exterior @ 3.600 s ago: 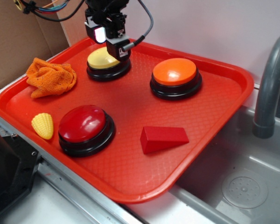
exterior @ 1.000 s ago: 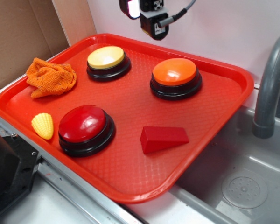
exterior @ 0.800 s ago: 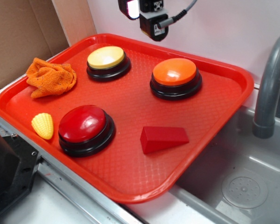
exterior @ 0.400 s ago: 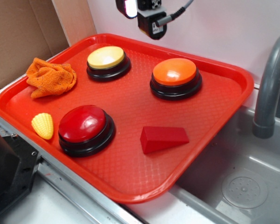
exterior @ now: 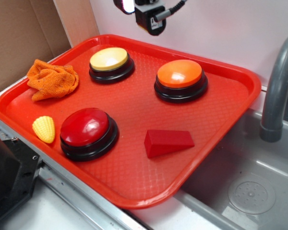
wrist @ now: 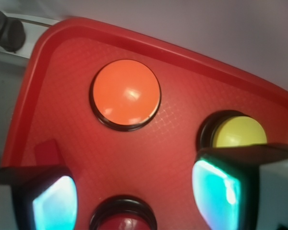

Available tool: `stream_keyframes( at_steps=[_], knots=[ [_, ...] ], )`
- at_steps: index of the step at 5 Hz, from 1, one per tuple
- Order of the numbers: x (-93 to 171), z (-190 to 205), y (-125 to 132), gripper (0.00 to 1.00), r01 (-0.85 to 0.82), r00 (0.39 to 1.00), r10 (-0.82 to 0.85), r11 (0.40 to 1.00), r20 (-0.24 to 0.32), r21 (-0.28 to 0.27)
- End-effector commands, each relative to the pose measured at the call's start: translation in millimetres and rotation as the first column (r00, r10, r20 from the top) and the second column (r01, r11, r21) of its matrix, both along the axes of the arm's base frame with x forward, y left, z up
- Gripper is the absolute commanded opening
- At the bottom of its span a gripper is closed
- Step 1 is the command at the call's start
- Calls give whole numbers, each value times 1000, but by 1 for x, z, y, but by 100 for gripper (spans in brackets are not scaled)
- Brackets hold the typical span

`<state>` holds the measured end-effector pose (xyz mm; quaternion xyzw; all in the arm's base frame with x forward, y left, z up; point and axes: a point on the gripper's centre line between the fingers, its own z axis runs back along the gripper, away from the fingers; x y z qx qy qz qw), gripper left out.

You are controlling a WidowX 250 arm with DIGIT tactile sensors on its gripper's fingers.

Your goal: Push the orange button.

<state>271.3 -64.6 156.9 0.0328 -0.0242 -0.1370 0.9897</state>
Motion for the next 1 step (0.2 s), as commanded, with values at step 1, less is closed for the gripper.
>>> stream_keyframes(
  at_steps=[1],
  knots=[
    [-2, 28, -7, 100, 22, 997, -22, 1000, 78, 7]
  ],
)
